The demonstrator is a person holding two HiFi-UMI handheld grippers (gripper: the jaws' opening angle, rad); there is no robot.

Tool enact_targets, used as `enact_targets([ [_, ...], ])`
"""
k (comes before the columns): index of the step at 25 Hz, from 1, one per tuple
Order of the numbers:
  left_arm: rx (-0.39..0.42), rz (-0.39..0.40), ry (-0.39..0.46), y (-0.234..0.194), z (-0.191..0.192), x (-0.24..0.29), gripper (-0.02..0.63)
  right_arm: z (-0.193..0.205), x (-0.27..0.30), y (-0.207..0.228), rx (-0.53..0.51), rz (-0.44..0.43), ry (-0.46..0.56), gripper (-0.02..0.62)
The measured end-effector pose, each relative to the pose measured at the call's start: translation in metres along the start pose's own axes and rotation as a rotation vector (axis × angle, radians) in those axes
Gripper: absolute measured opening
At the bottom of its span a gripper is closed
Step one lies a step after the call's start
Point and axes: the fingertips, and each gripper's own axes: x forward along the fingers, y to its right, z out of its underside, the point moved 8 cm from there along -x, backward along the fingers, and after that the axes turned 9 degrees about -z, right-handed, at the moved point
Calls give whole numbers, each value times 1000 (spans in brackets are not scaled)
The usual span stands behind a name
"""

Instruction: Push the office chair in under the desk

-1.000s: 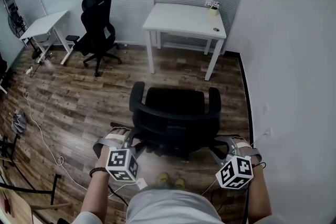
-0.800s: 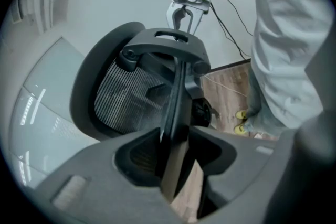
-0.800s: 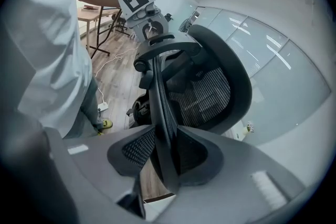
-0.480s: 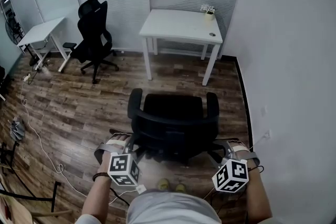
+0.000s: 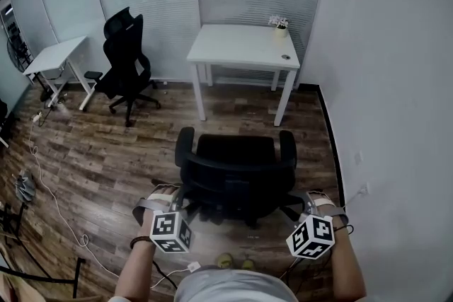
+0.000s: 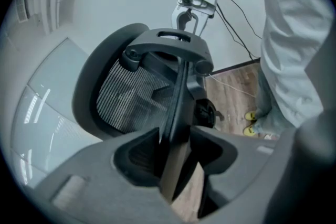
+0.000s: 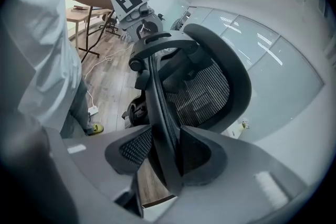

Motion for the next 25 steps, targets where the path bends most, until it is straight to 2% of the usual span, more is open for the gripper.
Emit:
enact_targets([
  [7, 9, -28, 26, -34, 11, 30, 187, -5, 21, 39, 38, 19, 7, 170],
  [25, 28, -18, 56, -119, 22, 112, 186, -1, 70, 146, 87, 19, 21, 180],
])
